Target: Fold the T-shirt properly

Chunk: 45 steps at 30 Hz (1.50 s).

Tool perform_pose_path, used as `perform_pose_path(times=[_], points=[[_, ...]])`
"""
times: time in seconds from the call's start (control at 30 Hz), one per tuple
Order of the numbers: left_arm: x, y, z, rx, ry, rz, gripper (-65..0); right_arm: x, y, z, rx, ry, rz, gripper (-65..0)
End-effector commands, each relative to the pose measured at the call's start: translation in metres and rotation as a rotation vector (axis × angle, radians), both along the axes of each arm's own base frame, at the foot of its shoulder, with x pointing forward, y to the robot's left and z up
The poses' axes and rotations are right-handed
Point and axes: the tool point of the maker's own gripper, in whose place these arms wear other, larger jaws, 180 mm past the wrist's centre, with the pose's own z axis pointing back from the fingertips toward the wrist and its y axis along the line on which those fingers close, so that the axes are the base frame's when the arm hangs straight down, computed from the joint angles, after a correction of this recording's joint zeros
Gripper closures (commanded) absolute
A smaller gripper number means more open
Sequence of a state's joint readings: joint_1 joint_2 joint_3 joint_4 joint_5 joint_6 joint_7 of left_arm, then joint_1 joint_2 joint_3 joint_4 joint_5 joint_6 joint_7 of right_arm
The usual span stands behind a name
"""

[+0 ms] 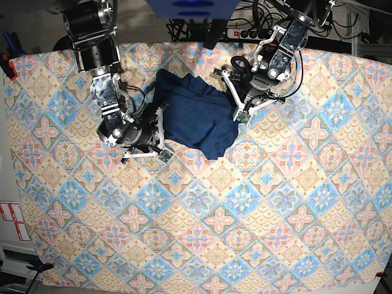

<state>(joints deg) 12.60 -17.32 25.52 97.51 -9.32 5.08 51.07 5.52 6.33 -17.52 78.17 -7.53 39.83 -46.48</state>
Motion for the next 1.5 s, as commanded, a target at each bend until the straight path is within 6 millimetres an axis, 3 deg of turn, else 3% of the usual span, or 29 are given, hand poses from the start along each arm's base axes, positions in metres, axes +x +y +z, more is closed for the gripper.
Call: perform_pose_path(times=[0.0,0.13,0.37,0.5,0.63,0.77,0.97,1.17,1.27,1.47], points=[[0.011,0.006,0.005,0.009,-0.039,0.0,-17.5,-0.006,0.003,0.0,0.011,-0.001,0.012,-1.5],[0.027,0.02,-0.008,0.052,-0.03,0.017,-17.5,-0.026,-0.015,-0.005,-0.031,0.01,0.026,-1.5],[0.08,0.026,-0.003,0.066,-0.115,0.039,-17.5,-0.057,-0.033,-0.002,-0.064,0.005,0.045,-1.5],[0.112,0.013,-0.008,0.046,-0.135,0.066,-17.5,-0.065,-0.047,0.007,-0.098,-0.021,0.068,-1.5],[0.137,-0.019,-0.008,0.026,-0.194,0.005,-17.4,-0.066,-0.044,0.026,-0.096,-0.078,0.094,-1.5],[0.15,-0.054,-0.007,0.012,-0.228,-0.061,-17.0,-0.062,-0.043,0.055,-0.093,-0.167,0.114,-1.5],[0.16,-0.069,0.019,-0.033,-0.291,-0.073,-16.8,-0.067,-0.031,0.073,-0.061,-0.216,0.13,-1.5],[0.147,0.016,0.063,-0.044,-0.36,0.182,-16.8,-0.076,0.034,0.082,0.051,-0.233,0.247,-1.5],[0.123,0.067,0.079,-0.044,-0.377,0.339,-16.8,-0.078,0.065,0.091,0.107,-0.248,0.294,-1.5],[0.064,0.141,0.089,0.007,-0.387,0.538,-16.9,-0.072,0.119,0.113,0.228,-0.28,0.311,-1.6]])
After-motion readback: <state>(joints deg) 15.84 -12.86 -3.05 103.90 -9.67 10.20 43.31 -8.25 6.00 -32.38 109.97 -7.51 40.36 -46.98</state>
